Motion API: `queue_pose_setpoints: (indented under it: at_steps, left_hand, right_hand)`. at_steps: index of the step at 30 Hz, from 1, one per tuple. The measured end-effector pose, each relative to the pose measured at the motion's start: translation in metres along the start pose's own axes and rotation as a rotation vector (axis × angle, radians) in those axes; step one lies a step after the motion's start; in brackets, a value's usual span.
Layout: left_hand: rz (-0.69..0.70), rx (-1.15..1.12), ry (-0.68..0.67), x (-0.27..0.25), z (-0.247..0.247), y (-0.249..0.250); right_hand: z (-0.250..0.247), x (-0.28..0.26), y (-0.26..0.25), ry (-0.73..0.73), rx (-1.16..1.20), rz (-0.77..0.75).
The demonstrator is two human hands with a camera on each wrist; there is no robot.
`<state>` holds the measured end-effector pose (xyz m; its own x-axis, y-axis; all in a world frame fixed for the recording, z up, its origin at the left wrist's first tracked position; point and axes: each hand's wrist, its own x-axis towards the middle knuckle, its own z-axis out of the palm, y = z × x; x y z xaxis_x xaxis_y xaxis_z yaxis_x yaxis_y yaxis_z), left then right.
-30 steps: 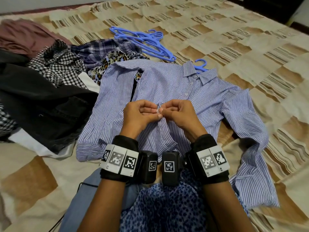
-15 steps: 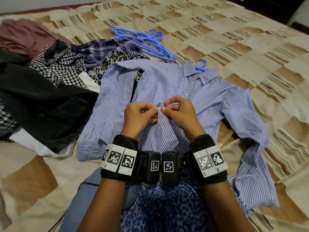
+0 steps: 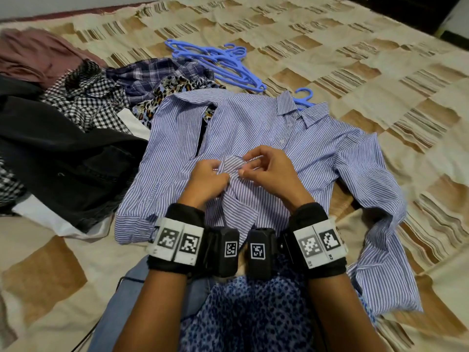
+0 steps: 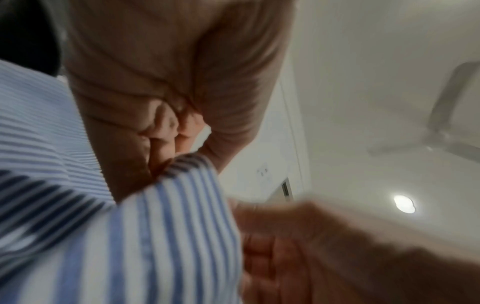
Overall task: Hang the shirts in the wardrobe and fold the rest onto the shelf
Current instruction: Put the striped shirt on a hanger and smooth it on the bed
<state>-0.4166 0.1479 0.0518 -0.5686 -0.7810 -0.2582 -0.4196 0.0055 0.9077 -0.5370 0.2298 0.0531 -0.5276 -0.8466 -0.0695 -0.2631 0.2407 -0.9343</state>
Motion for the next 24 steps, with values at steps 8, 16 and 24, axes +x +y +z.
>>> queue_pose_setpoints:
  at_steps: [8,16,24]
  left_hand:
    - [-0.05,-0.451,-0.232,-0.012,-0.022,0.019]
    - [-0.052,-0.479,-0.057,-0.011,-0.021,0.021]
    - [-0.036,-0.298,-0.106,-0.007,-0.014,0.012]
  right_hand:
    - [-0.002,0.0,-0.002,-0.034,-0.125,-0.021]
    - [-0.004,0.003,0.002,0.016,-0.134,-0.032]
    - [-0.005,0.002,0.0,0.052,-0.102,-0.031]
